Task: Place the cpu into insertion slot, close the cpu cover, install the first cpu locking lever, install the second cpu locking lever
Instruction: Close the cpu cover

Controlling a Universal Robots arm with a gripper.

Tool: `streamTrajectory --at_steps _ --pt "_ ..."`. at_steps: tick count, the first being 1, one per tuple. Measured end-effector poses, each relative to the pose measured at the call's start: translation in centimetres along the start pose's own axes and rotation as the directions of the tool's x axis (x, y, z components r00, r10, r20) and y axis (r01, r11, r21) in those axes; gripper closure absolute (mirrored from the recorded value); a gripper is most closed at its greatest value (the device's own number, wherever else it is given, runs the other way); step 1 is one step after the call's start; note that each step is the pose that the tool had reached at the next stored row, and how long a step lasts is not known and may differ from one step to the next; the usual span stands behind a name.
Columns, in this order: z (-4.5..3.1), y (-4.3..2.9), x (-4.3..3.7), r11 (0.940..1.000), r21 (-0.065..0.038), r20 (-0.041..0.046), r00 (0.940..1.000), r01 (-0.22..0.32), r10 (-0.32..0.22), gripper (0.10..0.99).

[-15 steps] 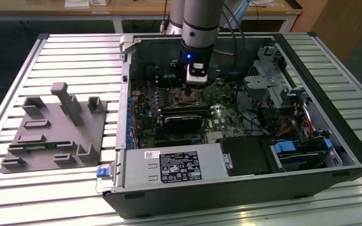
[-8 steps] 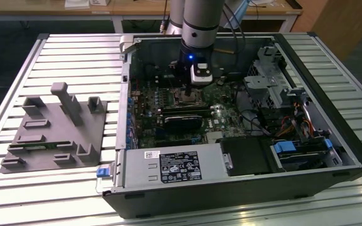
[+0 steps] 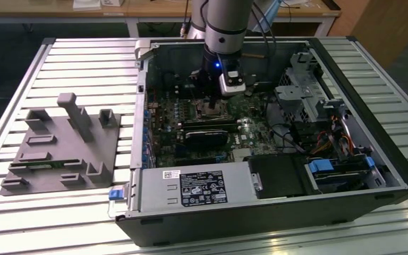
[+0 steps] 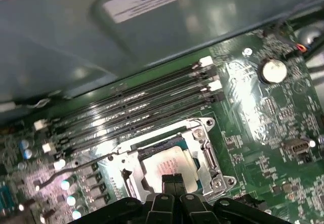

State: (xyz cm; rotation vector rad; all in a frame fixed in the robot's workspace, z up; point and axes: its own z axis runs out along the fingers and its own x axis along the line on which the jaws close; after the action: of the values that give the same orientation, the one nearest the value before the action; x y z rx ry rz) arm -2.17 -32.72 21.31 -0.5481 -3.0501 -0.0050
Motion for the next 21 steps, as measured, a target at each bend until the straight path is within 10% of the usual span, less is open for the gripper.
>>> streamTrajectory --at_steps 16,21 --pt "0.02 0.0 0.0 0.9753 -0.033 -0.009 0.9757 0.219 -0.219 0.98" --pt "0.05 -0.06 -0.03 0.9652 -0.037 0.0017 0.9659 0.259 -0.259 0.98"
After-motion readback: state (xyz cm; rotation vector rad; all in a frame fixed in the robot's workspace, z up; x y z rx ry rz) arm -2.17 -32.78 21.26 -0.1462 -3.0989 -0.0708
